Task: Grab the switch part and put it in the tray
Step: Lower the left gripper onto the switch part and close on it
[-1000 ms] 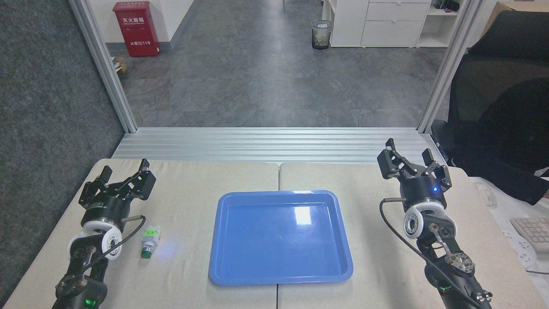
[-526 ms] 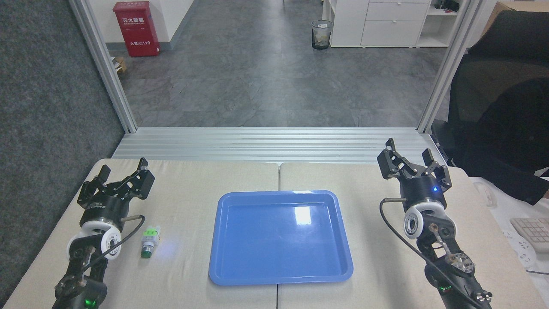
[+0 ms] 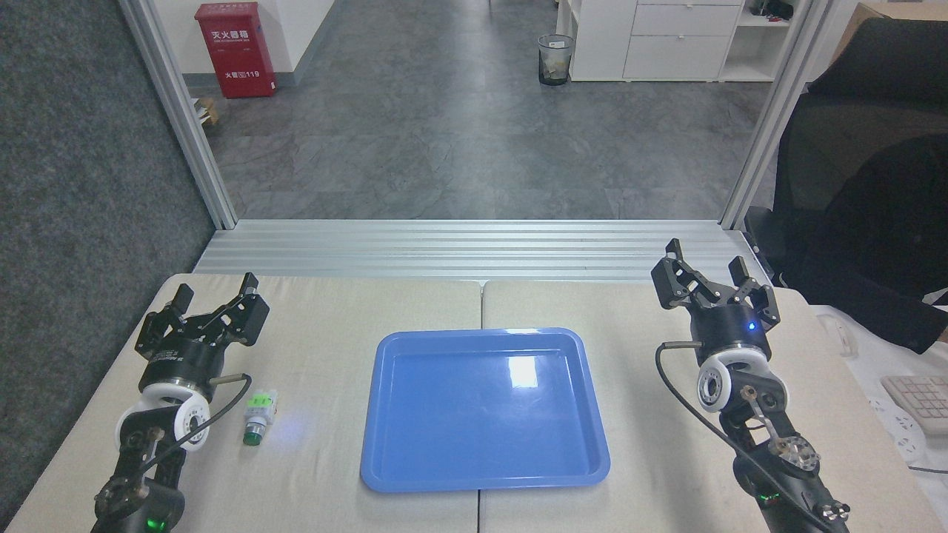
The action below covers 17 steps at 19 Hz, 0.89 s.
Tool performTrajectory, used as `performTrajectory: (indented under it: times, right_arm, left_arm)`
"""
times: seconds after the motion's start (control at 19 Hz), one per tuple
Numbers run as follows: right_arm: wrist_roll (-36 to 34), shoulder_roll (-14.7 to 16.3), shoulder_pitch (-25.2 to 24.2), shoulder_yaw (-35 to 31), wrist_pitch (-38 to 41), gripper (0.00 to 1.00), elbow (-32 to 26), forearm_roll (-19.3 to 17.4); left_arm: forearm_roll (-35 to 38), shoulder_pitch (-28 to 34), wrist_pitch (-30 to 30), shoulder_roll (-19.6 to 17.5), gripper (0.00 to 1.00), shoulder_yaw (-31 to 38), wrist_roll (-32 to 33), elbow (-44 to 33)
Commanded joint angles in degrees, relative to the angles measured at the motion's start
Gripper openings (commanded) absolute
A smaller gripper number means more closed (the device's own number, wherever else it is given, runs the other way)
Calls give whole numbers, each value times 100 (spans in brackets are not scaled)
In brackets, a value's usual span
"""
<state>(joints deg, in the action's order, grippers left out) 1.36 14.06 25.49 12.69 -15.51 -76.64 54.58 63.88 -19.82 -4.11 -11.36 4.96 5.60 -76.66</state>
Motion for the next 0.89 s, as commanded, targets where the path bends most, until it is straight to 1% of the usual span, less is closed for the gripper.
performTrajectory:
  times: [0.0,0.16,0.21,0.26,0.32,0.37,0.47,0.53,0.63,0.84]
  right_arm:
    - [4,0,0,-4,-5,100,0,0]
    - [4,0,0,5,-5,100,0,0]
    - [4,0,0,5,-5,100,0,0]
    - [4,0,0,5,-5,100,0,0]
    - [4,0,0,-4,-5,100,0,0]
    - [4,0,0,-4,-5,100,0,0]
    - [4,0,0,-4,-5,100,0,0]
    - [4,0,0,-4,-5,100,0,0]
    - [4,0,0,-4,-5,100,0,0]
    - [4,0,0,-4,-5,100,0,0]
  left_arm:
    - [1,13,-292,-16,100,5,-111,-51]
    - [63,127,-283,11,100,-30,-156,-25]
    - [280,397,-275,2,99,-30,-234,10]
    - [726,626,-274,45,99,-65,-470,63]
    - [1157,803,-257,159,99,-66,-672,141]
    - [1553,944,-205,369,99,-66,-796,229]
    - [1934,1172,67,642,99,-65,-903,396]
    - [1970,1252,216,678,99,-74,-938,475]
    - [1996,1314,262,705,99,-100,-1130,599]
    - [1953,1586,568,723,99,-531,-1255,625]
